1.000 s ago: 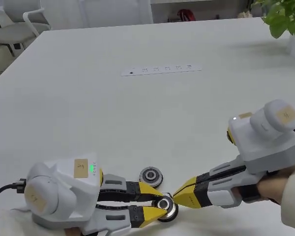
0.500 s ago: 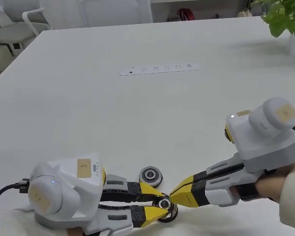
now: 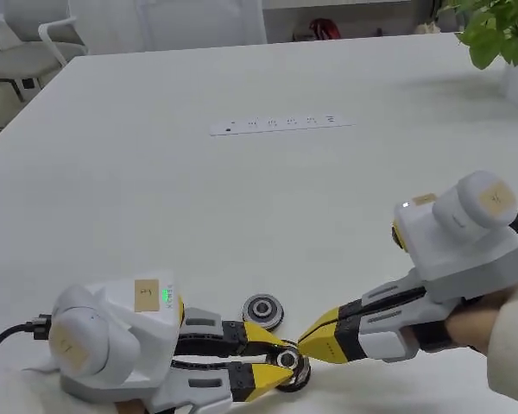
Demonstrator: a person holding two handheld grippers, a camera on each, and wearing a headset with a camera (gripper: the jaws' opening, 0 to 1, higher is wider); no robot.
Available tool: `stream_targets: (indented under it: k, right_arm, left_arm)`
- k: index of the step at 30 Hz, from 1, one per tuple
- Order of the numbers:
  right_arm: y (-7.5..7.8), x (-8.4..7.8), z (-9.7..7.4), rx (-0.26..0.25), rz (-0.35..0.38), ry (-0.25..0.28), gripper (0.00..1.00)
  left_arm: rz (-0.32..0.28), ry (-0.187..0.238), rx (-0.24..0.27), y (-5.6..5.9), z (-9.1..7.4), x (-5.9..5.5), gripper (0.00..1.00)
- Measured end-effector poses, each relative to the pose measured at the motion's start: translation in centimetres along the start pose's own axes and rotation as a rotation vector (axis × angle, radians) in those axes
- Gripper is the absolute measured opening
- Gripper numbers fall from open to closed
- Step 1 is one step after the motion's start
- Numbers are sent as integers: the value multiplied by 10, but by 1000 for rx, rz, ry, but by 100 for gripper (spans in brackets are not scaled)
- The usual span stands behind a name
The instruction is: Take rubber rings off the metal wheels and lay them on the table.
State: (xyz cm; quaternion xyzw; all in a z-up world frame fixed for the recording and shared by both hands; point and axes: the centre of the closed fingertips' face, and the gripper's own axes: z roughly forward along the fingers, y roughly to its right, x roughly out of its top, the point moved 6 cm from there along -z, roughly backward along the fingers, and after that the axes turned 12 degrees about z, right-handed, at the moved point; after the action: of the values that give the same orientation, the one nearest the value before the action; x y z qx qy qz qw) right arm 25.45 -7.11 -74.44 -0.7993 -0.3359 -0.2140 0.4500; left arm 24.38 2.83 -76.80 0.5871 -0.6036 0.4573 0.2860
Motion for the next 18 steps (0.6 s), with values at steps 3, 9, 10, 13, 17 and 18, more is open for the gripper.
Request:
stream_targets:
  k: [3, 9, 10, 13, 17, 18]
  right_arm:
    - [-1, 1, -1, -5, -6, -4, 0]
    - [-1, 2, -2, -20, -14, -19, 0]
    - [-2, 3, -2, -20, -16, -19, 0]
    - [-2, 5, -4, -31, -28, -17, 0]
    - [1, 7, -9, -46, -22, -5, 0]
    - [2, 7, -9, -51, -25, -6, 0]
  left_arm:
    - [6, -9, -5, 1, 0, 1, 14]
    - [29, -51, -31, 1, 0, 5, 15]
    - [28, -53, -33, 0, 0, 6, 15]
    - [18, -64, -38, -1, -2, 5, 17]
    - [25, -92, -30, -4, -7, 5, 23]
    - [21, -92, -28, -4, -9, 6, 26]
